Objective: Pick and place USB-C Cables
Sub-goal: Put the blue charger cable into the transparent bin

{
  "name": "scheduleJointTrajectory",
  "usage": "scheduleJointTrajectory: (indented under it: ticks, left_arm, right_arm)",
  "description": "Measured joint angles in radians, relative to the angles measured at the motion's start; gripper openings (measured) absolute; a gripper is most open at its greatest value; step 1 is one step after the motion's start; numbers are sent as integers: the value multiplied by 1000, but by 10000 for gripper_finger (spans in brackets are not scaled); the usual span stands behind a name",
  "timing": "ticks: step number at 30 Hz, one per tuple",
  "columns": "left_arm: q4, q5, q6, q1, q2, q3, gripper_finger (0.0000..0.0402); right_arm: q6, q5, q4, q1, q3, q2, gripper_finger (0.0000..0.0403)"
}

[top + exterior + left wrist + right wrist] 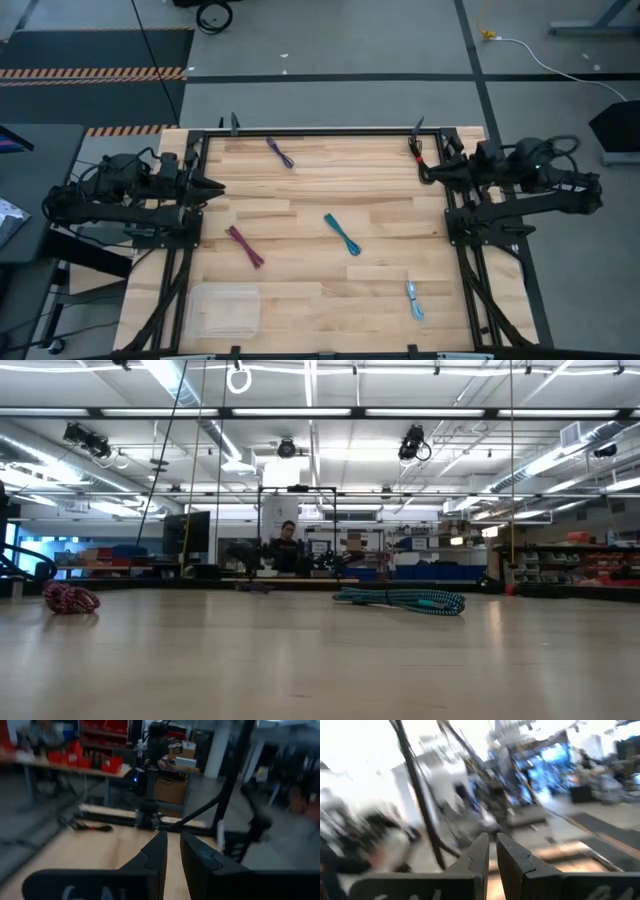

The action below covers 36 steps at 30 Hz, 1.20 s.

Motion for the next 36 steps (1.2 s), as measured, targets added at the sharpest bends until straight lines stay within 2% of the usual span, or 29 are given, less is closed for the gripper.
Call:
scheduleJointTrajectory:
  ticks: [3, 6, 14, 17, 19, 24, 28, 31, 36]
  left_arm:
    - [10, -1, -139, 0, 0, 0, 62]
    - [22, -1, -198, 0, 0, 0, 62]
    - [42, -2, -196, 0, 0, -2, 62]
    - [86, 23, -196, -6, 0, -40, 62]
    - [179, 45, -171, -18, 0, -99, 62]
    - [636, 45, -76, -54, 10, -317, 62]
    - [904, 23, -6, -56, 32, -451, 62]
    - [949, -32, 36, -56, 33, -496, 62]
    - [842, -126, 99, -51, 33, -505, 64]
  right_arm:
    - [66, 0, 145, 0, -1, 17, 42]
    - [57, 1, 250, 0, -2, 29, 42]
    - [9, 115, 492, -2, -2, 51, 42]
    - [-30, 116, 441, -2, -1, 72, 42]
    - [-21, 106, 342, -2, -1, 113, 42]
    - [66, 23, 112, 11, -2, 337, 42]
    - [-25, 27, -33, 12, -4, 509, 50]
    - [-81, 27, -98, -12, -4, 621, 65]
    - [-152, 27, -134, -49, -4, 766, 112]
